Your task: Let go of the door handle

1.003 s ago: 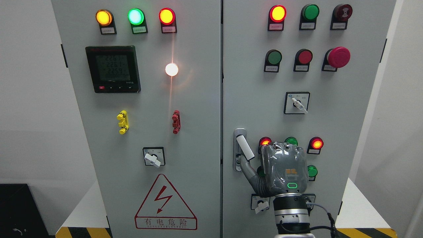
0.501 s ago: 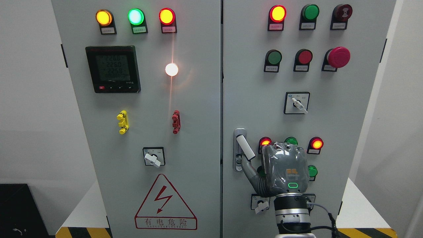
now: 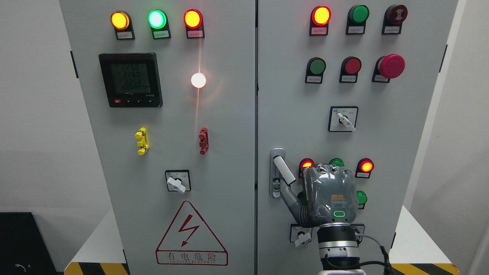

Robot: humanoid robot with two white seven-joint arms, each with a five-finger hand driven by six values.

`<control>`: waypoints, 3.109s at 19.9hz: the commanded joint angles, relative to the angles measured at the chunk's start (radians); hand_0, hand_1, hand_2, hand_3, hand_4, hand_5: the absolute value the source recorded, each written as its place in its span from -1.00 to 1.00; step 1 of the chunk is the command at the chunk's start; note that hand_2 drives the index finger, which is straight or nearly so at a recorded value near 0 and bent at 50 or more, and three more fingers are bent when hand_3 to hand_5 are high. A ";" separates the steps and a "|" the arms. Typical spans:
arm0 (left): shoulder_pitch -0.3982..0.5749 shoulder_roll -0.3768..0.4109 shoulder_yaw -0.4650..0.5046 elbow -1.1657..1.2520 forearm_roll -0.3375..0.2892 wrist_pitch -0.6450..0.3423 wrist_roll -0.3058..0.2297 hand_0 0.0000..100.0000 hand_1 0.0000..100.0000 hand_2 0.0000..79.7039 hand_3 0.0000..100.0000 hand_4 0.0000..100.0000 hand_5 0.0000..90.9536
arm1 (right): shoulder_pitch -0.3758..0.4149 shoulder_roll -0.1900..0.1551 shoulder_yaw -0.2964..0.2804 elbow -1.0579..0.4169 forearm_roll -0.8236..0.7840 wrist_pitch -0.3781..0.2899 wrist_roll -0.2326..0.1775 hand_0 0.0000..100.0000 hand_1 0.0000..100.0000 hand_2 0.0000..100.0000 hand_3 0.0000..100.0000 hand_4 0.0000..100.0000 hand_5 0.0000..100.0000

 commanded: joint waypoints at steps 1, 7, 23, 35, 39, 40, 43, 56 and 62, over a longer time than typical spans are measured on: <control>0.000 0.000 0.000 -0.001 0.000 -0.001 -0.001 -0.76 0.11 -1.00 -1.00 -1.00 -1.00 | -0.001 0.000 -0.002 -0.004 0.000 0.000 -0.001 -0.02 -0.30 1.00 1.00 1.00 1.00; 0.000 0.000 0.000 0.001 0.000 -0.001 -0.001 -0.76 0.11 -1.00 -1.00 -1.00 -1.00 | -0.003 0.000 -0.008 -0.005 0.002 -0.001 -0.003 -0.01 -0.30 1.00 1.00 1.00 1.00; 0.000 0.000 0.000 0.001 0.000 0.001 -0.001 -0.76 0.11 -1.00 -1.00 -1.00 -1.00 | -0.004 -0.001 -0.008 -0.016 0.002 -0.001 -0.003 0.00 -0.30 1.00 1.00 1.00 1.00; 0.000 0.000 0.000 -0.001 0.000 -0.001 -0.001 -0.76 0.11 -1.00 -1.00 -1.00 -1.00 | -0.003 -0.001 -0.008 -0.019 0.002 -0.003 -0.003 0.00 -0.30 1.00 1.00 1.00 1.00; 0.000 0.000 0.000 -0.001 0.000 -0.001 -0.001 -0.76 0.11 -1.00 -1.00 -1.00 -1.00 | -0.003 -0.001 -0.008 -0.019 0.002 -0.003 -0.003 0.00 -0.30 1.00 1.00 1.00 1.00; 0.000 0.000 0.000 -0.001 0.000 -0.001 -0.001 -0.76 0.11 -1.00 -1.00 -1.00 -1.00 | -0.003 -0.001 -0.008 -0.019 0.002 -0.003 -0.003 0.00 -0.30 1.00 1.00 1.00 1.00; 0.000 0.000 0.000 -0.001 0.000 -0.001 -0.001 -0.76 0.11 -1.00 -1.00 -1.00 -1.00 | -0.003 -0.001 -0.008 -0.019 0.002 -0.003 -0.003 0.00 -0.30 1.00 1.00 1.00 1.00; 0.000 0.000 0.000 -0.001 0.000 -0.001 -0.001 -0.76 0.11 -1.00 -1.00 -1.00 -1.00 | -0.004 -0.001 -0.022 -0.019 0.002 -0.003 -0.003 0.00 -0.30 1.00 1.00 1.00 1.00; 0.000 0.000 0.000 0.001 0.000 -0.001 -0.001 -0.76 0.11 -1.00 -1.00 -1.00 -1.00 | -0.006 -0.001 -0.024 -0.019 0.002 -0.003 -0.003 0.00 -0.30 1.00 1.00 1.00 1.00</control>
